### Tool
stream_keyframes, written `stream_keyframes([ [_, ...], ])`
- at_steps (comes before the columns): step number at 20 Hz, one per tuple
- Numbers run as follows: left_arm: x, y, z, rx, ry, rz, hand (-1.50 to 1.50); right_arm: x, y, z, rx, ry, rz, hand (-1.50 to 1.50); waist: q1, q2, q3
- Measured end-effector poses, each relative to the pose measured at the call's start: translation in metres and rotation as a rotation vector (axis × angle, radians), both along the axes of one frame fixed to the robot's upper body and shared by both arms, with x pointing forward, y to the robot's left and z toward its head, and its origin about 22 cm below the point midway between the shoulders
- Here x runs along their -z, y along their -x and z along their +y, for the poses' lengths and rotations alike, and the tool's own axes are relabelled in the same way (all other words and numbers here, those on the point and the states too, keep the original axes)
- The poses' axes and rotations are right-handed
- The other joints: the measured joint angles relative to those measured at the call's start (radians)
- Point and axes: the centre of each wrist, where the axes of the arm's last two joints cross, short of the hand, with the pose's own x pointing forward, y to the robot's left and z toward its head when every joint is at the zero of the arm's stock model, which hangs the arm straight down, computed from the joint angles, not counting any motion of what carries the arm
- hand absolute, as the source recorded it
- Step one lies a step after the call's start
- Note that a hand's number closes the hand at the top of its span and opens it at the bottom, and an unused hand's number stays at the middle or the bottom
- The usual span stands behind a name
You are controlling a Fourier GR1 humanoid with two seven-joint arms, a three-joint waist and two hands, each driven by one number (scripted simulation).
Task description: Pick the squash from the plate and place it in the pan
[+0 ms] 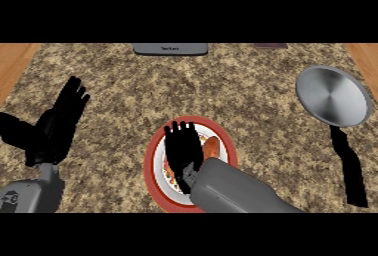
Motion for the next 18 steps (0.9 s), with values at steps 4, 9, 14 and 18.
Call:
stream_keyframes([
  [4, 0.0, -0.005, -0.001, -0.001, -0.015, -0.001, 0.0, 0.011, -0.007, -0.002, 0.007, -0.009, 0.014, -1.5, 0.004, 0.001, 0.0],
  [9, 0.001, -0.005, -0.008, 0.005, -0.011, -0.006, 0.0, 0.021, -0.01, -0.002, -0.027, -0.02, 0.027, 1.5, 0.01, 0.002, 0.0],
  [14, 0.002, -0.003, -0.008, 0.01, -0.006, -0.002, 0.0, 0.03, -0.016, -0.007, -0.071, -0.058, -0.005, 1.5, 0.011, -0.003, 0.001],
  [18, 0.009, 0.001, -0.011, 0.009, -0.003, -0.001, 0.0, 0.033, -0.013, -0.006, -0.075, -0.086, -0.026, 1.5, 0.013, -0.003, 0.0],
])
